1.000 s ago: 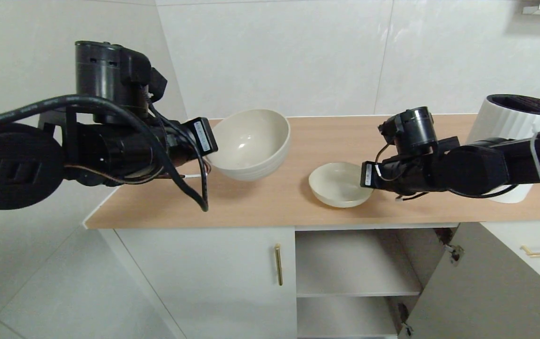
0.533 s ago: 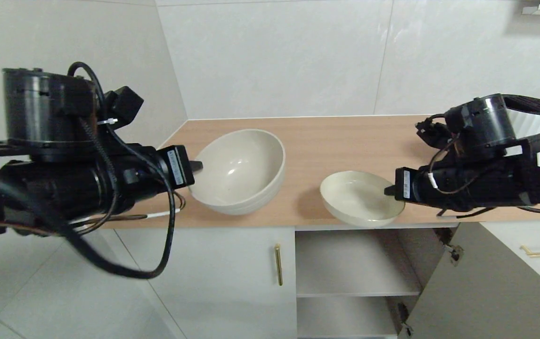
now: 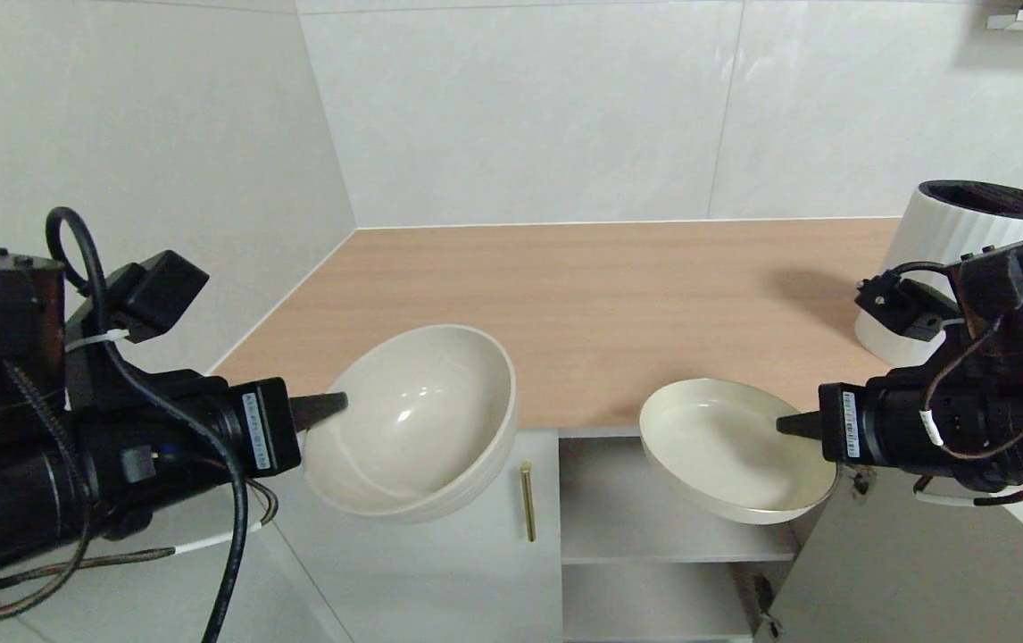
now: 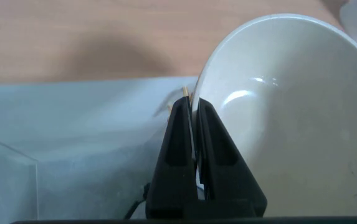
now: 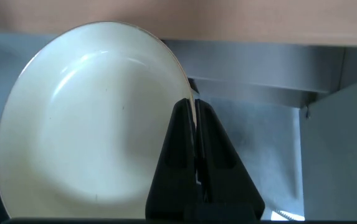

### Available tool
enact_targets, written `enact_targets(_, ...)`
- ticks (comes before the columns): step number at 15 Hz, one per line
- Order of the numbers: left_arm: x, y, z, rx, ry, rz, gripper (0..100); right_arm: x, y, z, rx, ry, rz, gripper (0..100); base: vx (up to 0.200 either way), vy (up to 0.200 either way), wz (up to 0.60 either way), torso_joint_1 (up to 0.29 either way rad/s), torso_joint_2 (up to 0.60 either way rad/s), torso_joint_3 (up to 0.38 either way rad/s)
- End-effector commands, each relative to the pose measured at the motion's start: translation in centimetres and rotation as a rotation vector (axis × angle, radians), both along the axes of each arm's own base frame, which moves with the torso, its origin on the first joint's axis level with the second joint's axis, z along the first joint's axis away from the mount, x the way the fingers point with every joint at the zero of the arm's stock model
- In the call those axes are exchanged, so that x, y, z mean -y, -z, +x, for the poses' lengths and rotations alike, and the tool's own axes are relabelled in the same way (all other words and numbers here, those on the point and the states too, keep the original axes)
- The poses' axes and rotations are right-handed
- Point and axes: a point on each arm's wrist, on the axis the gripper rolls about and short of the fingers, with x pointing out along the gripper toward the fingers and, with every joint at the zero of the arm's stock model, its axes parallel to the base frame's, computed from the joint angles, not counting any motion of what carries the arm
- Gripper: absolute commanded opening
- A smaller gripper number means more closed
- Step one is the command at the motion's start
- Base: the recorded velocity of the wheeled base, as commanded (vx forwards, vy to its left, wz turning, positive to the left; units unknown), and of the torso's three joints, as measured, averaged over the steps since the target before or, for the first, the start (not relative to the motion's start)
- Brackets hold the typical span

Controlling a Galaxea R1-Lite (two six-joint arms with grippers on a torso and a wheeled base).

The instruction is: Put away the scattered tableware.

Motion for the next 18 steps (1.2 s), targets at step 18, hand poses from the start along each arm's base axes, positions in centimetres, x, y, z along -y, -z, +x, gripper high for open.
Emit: enact_targets(18,0.4,1.2,0.9,-0.049,0.0,0.026,0,-0.1,3.9,3.1,-0.065,0.074,-0.062,0,-0.033,0.0,0.0,-0.039,0.1,0.059)
